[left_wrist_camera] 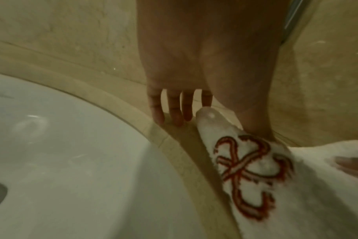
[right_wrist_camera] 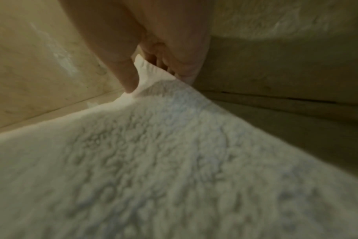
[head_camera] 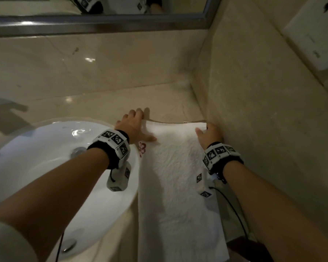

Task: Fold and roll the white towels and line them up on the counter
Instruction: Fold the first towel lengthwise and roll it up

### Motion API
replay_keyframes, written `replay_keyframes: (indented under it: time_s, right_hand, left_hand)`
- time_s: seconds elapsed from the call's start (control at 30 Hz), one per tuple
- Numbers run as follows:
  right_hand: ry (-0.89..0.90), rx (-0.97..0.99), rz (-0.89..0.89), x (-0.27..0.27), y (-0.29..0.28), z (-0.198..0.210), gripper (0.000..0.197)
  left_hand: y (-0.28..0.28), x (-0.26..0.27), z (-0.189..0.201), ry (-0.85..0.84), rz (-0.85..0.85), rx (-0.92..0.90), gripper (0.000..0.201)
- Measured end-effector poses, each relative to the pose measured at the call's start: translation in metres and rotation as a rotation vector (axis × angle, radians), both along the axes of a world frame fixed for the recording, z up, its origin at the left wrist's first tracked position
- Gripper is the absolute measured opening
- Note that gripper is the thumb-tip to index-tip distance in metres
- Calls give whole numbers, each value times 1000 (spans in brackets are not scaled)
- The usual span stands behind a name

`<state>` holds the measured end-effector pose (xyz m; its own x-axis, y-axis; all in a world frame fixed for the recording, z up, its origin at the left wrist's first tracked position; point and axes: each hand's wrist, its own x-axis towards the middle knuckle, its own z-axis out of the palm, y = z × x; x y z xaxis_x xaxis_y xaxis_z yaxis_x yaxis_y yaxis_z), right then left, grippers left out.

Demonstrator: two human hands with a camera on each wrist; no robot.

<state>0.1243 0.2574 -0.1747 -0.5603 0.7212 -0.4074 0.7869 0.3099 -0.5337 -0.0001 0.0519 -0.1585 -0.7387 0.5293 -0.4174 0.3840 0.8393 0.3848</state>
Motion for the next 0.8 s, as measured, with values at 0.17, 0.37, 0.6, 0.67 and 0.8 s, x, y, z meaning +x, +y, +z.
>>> replay_keyframes:
  time_s: [0.17, 0.37, 0.6, 0.67, 0.8]
  right_hand:
    - [-16, -2, 73, 5, 0, -2, 56]
    - [-106, 151, 76, 7, -7, -4, 64]
    - [-270, 86, 186, 0, 1, 4, 47]
    - [-228, 131, 199, -9, 3, 9, 45]
    - [54, 160, 164, -38, 5, 17, 42]
  left_hand:
    - [-13, 5, 1, -121, -31, -50, 115]
    - [-18, 14, -7, -46, -10, -101, 96]
    - [-10, 10, -1, -201, 82, 20, 43]
    - [-12, 5, -1, -190, 118, 47, 19]
    - [-11, -11, -3, -126, 308, 179, 22]
